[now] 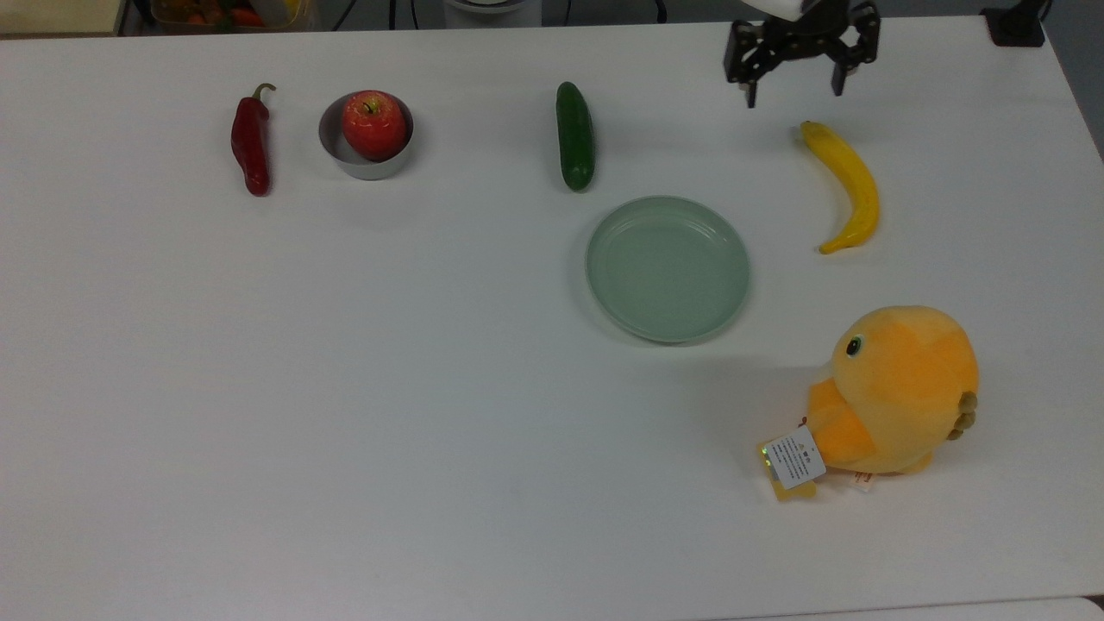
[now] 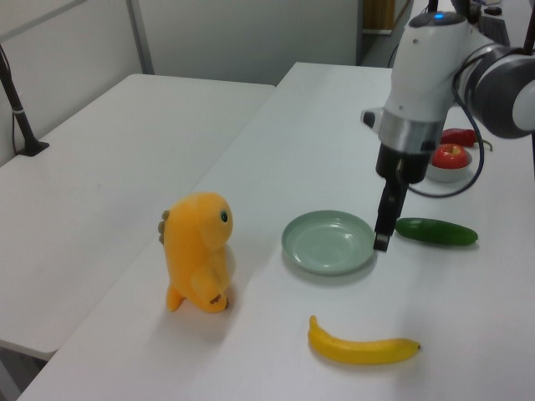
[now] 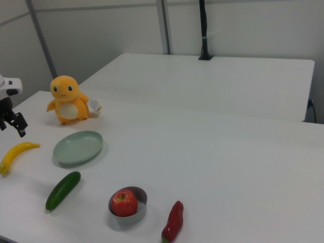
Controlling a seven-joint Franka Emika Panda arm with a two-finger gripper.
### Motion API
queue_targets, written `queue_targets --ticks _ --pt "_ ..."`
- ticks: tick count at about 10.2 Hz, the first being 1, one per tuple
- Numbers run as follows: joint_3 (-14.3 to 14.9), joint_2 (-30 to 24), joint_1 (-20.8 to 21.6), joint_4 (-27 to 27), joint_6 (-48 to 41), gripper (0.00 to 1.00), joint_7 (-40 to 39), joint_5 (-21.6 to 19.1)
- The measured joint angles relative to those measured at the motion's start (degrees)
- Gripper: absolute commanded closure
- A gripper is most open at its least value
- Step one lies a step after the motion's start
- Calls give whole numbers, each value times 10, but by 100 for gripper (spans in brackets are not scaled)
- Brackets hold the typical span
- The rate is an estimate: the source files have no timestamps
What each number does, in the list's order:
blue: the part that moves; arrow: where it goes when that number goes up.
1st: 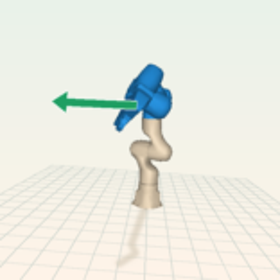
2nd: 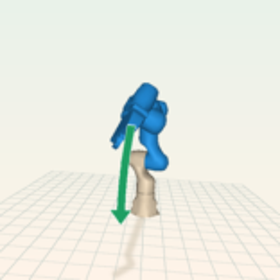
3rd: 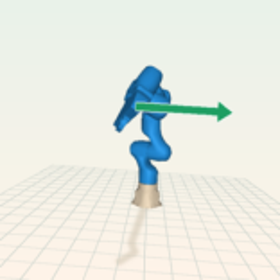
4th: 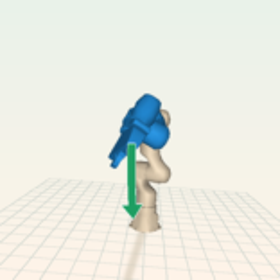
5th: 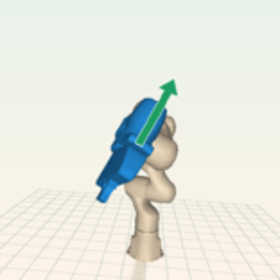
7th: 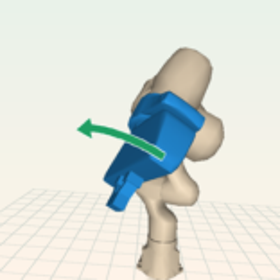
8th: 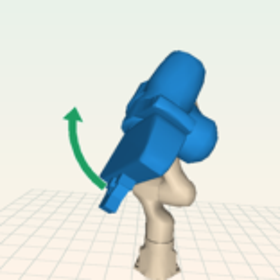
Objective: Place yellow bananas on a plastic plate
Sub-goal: 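Lower the gripper onto the yellow banana and close on it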
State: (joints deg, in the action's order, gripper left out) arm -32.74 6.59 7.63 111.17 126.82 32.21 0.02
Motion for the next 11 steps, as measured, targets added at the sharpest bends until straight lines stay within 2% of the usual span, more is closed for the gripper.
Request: queue_targets --ticks 1,2,6,8,9,10,11 --pt "-1 32 22 -18 0 0 12 7" --pt "-2 64 46 -34 10 0 28 37" --pt "0 183 118 -98 40 0 141 192" --pt "7 243 130 -131 40 3 166 243" --pt "8 263 131 -142 40 70 169 256" --pt "8 276 132 -150 40 93 169 268" --pt "8 279 135 -153 40 100 174 282"
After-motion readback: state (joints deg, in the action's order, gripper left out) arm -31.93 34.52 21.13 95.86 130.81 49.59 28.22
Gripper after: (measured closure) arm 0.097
